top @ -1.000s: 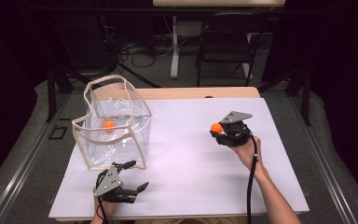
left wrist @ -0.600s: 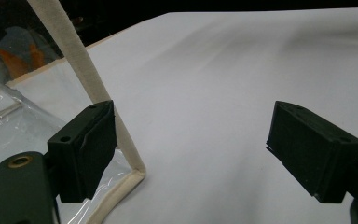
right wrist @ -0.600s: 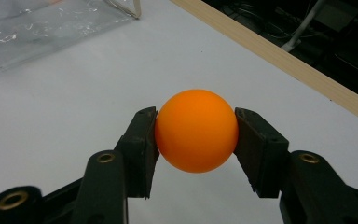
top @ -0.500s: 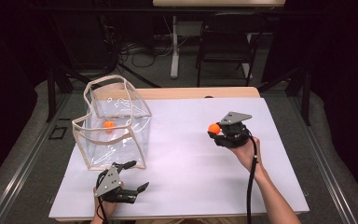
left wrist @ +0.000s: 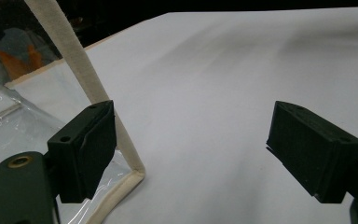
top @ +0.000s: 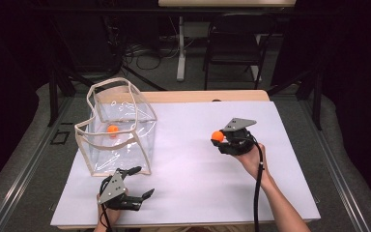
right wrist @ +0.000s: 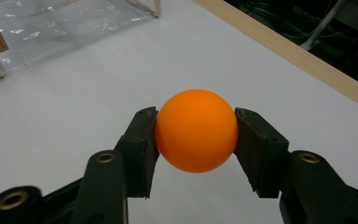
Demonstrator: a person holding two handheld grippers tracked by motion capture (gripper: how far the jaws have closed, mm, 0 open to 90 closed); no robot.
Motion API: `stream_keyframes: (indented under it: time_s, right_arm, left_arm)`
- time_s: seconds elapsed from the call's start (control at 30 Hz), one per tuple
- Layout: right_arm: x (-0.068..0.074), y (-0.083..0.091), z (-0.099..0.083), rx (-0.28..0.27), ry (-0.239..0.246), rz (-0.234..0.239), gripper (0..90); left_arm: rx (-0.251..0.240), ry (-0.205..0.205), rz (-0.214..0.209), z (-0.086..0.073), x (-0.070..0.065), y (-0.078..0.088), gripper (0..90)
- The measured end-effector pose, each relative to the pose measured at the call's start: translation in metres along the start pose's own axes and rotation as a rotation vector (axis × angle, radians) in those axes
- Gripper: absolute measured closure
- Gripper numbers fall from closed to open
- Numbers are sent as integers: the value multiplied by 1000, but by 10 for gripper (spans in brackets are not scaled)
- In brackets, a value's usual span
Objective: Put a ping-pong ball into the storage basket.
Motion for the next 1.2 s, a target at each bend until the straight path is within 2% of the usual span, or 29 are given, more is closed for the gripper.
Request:
stream_keyframes:
  time_s: [0.37,0.8,1.2]
  right_arm:
    - [13,-6,-1,8,13,36,508]
    - [23,-10,-2,15,23,53,508]
    - [35,-15,7,10,48,64,508]
  left_arm:
    - [-2,0,3,0,1,0,157]
    - [-4,0,4,0,1,0,157]
    - [-7,0,8,0,2,1,157]
Point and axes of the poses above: each handheld gripper's, and its own axes: y roughly backward along the jaws, z roughly out of its top, x roughly to its left, the point moved 8 cm from there along -y, roughly forward along the jaws, and after that the axes turned 15 degrees about -z, right-handed, at the moved point
